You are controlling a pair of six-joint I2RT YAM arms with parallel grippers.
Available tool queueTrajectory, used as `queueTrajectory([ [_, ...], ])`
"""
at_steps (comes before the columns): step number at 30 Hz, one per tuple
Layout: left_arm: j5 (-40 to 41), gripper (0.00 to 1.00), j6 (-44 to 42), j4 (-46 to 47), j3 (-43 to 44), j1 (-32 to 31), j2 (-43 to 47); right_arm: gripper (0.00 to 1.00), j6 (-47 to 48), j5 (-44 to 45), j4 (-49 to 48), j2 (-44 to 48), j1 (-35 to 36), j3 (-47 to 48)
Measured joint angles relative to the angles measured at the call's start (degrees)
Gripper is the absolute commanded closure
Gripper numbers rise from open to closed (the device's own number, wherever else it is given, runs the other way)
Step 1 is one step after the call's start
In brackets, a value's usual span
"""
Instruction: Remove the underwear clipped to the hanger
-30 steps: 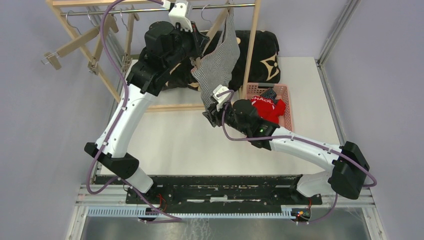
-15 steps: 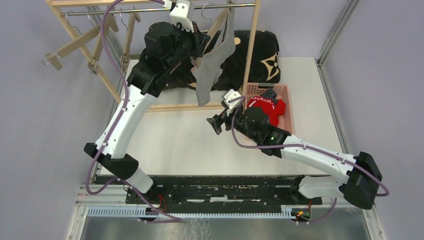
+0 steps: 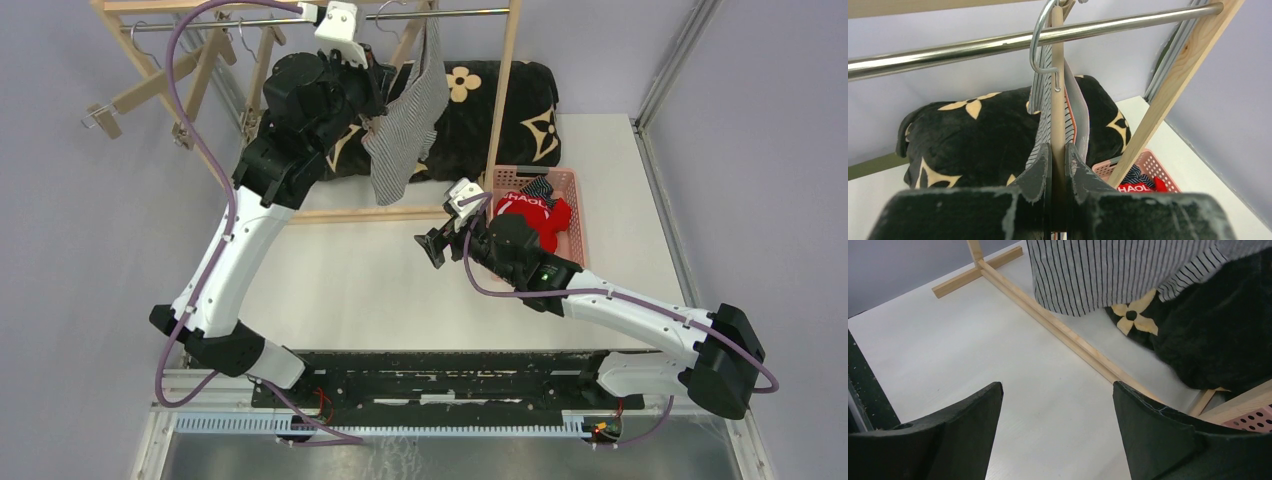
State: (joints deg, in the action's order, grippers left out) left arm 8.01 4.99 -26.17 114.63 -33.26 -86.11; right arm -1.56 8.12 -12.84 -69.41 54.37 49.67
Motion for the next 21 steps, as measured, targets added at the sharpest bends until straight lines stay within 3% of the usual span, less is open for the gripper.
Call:
queueTrajectory([
  [13,0.87,0.97,-0.20,1.46,-14.16,0.00,11.34,0.11,0.37,2.03,-0.04,-0.02,0.00,-0.68],
  [21,-0.76,0.97,-0.20,-1.68,-25.97,0.00,20.11,0.06,0.59,9.51,2.19,2.78,-0.02,-1.77],
])
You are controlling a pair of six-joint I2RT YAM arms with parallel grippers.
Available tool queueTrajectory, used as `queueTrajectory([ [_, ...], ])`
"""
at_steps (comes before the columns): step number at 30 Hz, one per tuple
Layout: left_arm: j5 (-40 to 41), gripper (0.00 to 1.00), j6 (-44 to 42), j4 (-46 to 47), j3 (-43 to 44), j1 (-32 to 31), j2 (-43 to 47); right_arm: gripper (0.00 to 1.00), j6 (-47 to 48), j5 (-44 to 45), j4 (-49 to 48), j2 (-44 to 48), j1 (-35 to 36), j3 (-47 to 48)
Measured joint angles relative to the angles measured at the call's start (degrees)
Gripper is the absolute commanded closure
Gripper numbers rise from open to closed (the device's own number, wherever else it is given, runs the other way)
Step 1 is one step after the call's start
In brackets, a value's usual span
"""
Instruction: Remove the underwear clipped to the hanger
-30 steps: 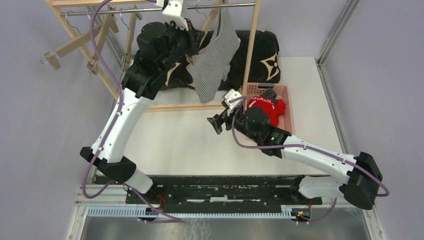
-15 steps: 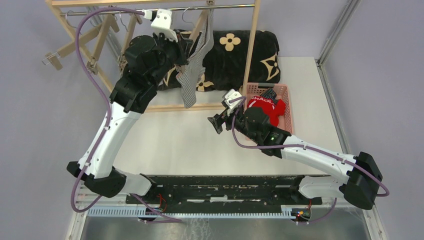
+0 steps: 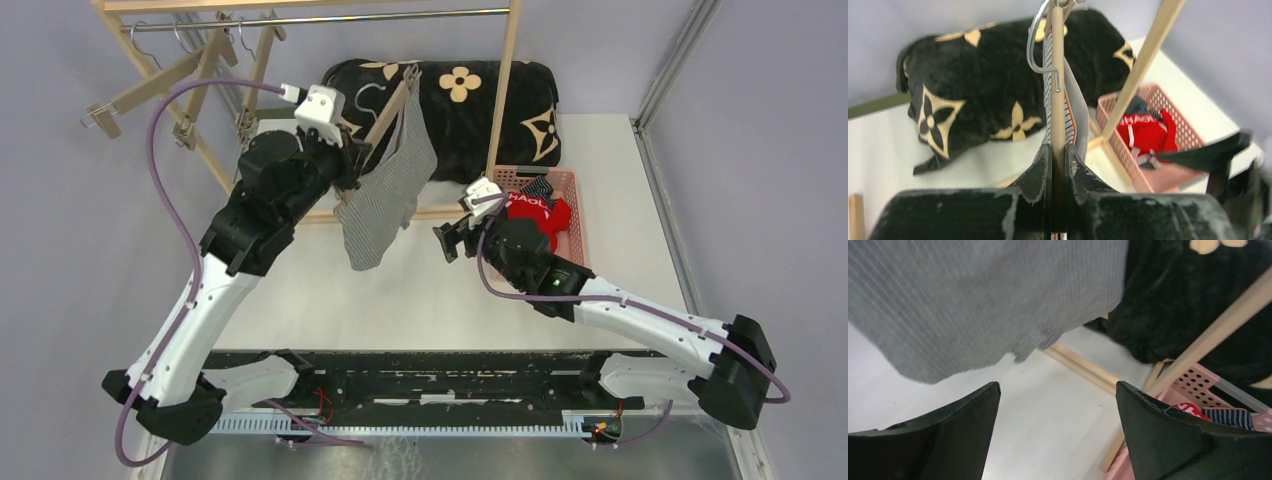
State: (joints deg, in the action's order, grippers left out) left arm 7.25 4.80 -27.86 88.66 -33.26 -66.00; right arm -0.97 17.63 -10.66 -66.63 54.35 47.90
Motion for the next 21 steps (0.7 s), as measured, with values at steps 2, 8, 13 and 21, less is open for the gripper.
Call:
queueTrajectory([
  [2,-1.09,0.97,0.02,-0.74,-4.42,0.00,3.72,0.06,0.00,1.60,1.16,2.36,-0.22,0.00],
  [8,-6.86,0.97,1.60,-0.11,-22.21,0.00,20.15,0.04,-0.50,2.01,3.61,11.65,-3.76,-0.04],
  [13,-12.26,0.97,4.74,3.19,-32.28,0.00,30.84,0.03,-3.10,-2.89,4.24,18.62,-12.79,-1.49],
  [21,-23.02,0.97,8.24,11.32,-35.63,0.00,35.45,0.02,-3.17,-23.06,11.58,17.38,-19.34,2.49],
])
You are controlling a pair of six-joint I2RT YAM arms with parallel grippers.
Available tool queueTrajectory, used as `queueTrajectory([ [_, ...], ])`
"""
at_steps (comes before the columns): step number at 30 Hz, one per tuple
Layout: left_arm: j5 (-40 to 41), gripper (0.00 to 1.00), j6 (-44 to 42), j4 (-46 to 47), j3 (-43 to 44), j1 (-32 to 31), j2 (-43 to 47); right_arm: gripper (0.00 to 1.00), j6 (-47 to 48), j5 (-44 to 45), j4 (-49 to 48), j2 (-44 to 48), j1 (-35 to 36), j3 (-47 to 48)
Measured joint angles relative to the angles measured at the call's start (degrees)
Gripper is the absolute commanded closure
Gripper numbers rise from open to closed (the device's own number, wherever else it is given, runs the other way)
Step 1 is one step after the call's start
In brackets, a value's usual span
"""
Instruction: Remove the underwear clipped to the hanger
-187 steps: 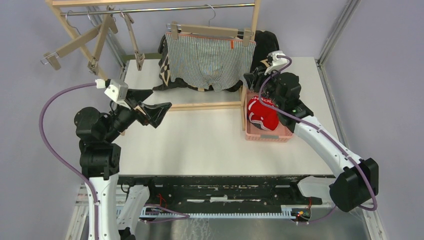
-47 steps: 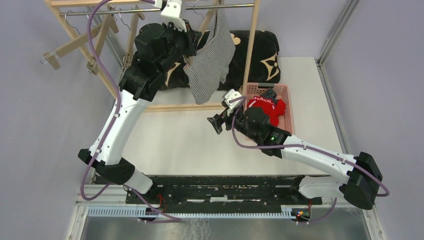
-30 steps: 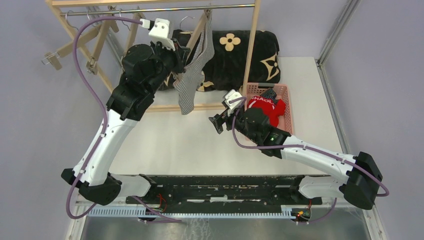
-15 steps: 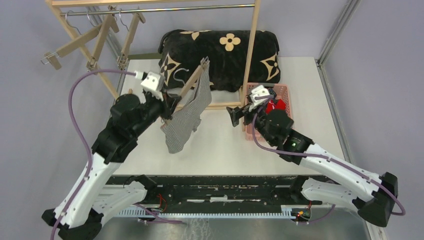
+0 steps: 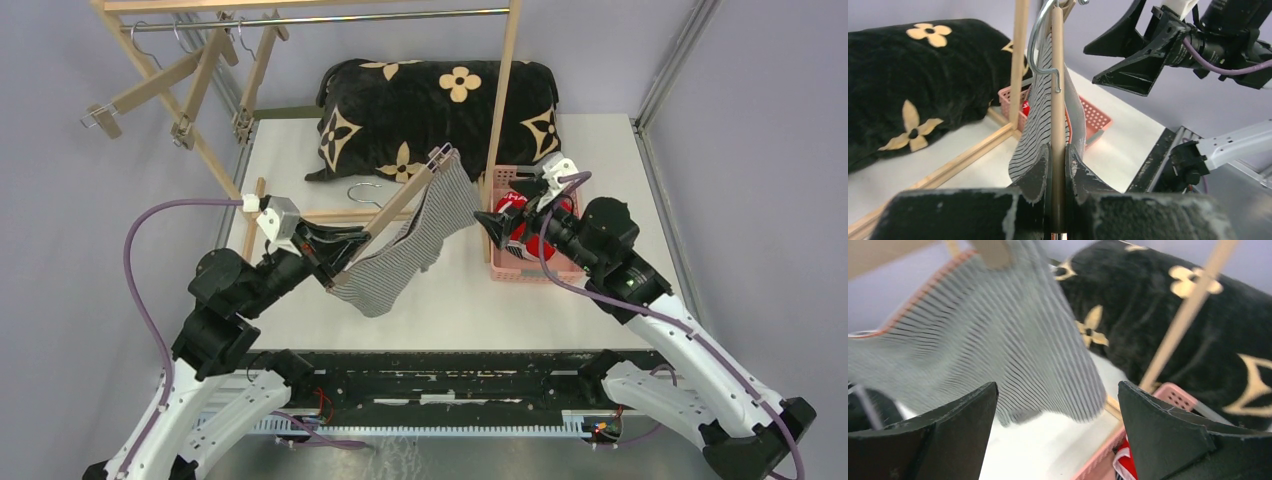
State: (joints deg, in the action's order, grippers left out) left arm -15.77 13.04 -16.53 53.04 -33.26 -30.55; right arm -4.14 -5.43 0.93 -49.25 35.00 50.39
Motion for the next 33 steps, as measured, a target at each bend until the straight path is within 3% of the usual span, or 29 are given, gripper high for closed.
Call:
queueTrajectory([
  [5,-6.03,0.97,1.36,4.81,-1.42,0.00,-1.95,0.02,5.07,-14.25,8.41,0.13,0.00,9.14],
  [12,-17.40,0.97,3.61,11.23,-2.40,0.00,-6.78,0.05,12.02,-25.90,16.11,4.74,-0.04,17.00],
  [19,-25.66,0.97,7.02,17.79,-3.69,0.02,-7.04,0.08,13.11,-28.74,17.81,5.07,-0.04,19.21],
  [33,-28.33,0.97,10.69,24.61,-7.06,0.42,-7.54,0.11,13.03,-30.58,17.81,4.90,-0.17,19.21],
])
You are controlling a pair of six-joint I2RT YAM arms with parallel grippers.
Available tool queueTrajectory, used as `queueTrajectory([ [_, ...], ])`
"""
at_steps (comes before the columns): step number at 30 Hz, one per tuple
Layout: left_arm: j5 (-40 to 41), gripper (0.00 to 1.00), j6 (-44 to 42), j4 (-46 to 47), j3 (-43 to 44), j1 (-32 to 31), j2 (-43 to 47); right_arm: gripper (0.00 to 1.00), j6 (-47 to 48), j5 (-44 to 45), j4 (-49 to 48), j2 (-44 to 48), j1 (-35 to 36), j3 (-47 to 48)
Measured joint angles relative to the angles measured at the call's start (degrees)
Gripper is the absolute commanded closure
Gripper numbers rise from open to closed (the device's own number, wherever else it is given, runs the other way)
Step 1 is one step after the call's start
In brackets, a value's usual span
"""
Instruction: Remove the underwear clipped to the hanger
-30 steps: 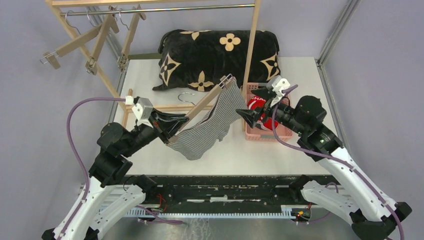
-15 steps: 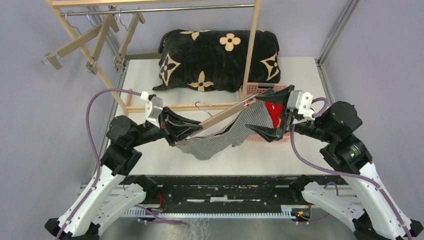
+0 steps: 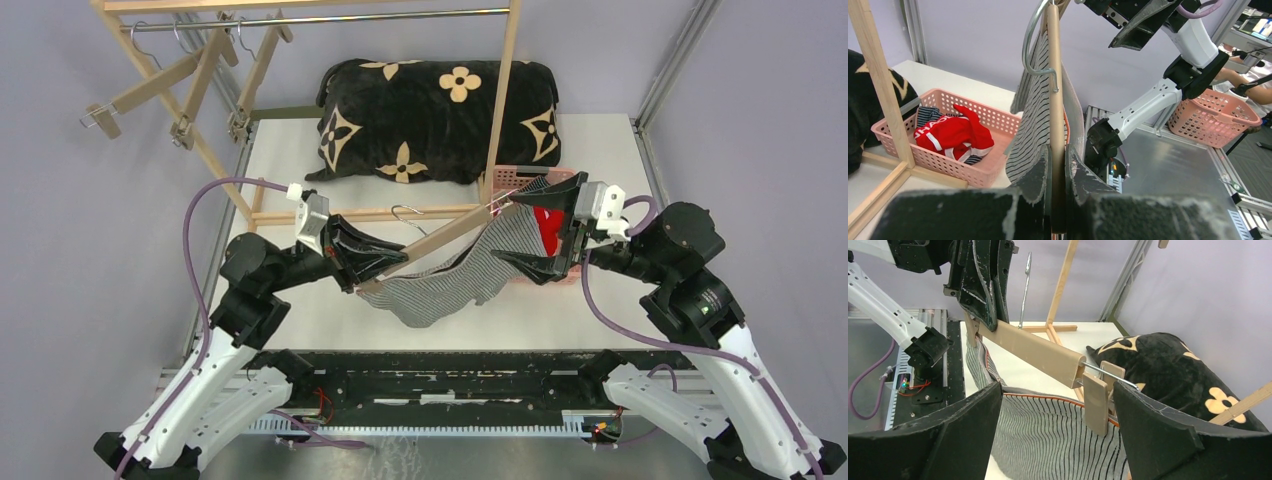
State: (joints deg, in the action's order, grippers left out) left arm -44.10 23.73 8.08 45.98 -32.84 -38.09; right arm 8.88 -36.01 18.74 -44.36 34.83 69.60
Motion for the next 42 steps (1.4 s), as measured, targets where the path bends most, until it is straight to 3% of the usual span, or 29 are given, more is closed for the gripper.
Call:
queueTrajectory([
  [18,1.92,0.97,-2.95,-9.77,-0.28,-0.42,3.41,0.11,0.07,0.24,1.20,4.33,0.00,0.02],
  [31,-3.41,0.97,-1.20,-3.80,-1.62,-0.42,4.83,0.12,-0.02,-0.02,0.92,1.07,0.02,-0.11],
  [34,-4.13,0.97,-1.01,-2.99,-2.32,-0.42,4.81,0.19,-0.04,-0.02,0.26,0.17,0.02,-0.09],
  [38,-3.91,0.97,-1.03,-2.62,-2.60,-0.39,4.42,0.43,-0.44,-0.76,-0.48,-1.22,0.02,-0.09],
  [42,-2.01,0.97,-1.03,-2.27,-2.60,-0.39,3.69,0.47,-1.07,-1.70,-1.14,-2.99,0.02,-0.09],
])
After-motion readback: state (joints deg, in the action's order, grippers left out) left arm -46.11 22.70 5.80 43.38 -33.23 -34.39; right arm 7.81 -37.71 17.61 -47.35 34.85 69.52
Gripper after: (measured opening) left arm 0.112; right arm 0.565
